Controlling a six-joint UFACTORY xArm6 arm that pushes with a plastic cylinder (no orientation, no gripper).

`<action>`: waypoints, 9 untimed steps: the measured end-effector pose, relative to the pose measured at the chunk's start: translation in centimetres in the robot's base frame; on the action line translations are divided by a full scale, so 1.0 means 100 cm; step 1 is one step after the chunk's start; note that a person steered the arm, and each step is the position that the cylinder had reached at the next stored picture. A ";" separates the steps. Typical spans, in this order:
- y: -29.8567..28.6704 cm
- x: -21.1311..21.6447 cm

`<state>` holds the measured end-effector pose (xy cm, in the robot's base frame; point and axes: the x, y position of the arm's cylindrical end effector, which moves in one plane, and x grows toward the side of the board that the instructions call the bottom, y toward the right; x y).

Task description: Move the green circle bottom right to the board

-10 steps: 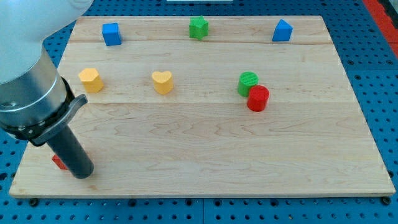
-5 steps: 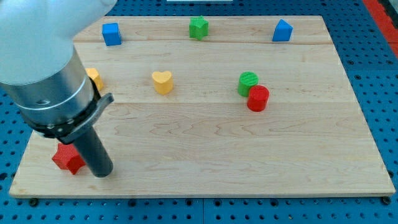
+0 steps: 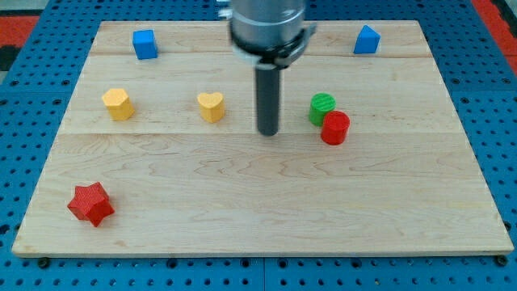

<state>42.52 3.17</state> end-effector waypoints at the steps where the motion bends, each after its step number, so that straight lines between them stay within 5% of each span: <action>1: 0.064 -0.025; 4: 0.175 -0.047; 7: 0.225 -0.075; 9: 0.235 -0.050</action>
<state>37.50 26.66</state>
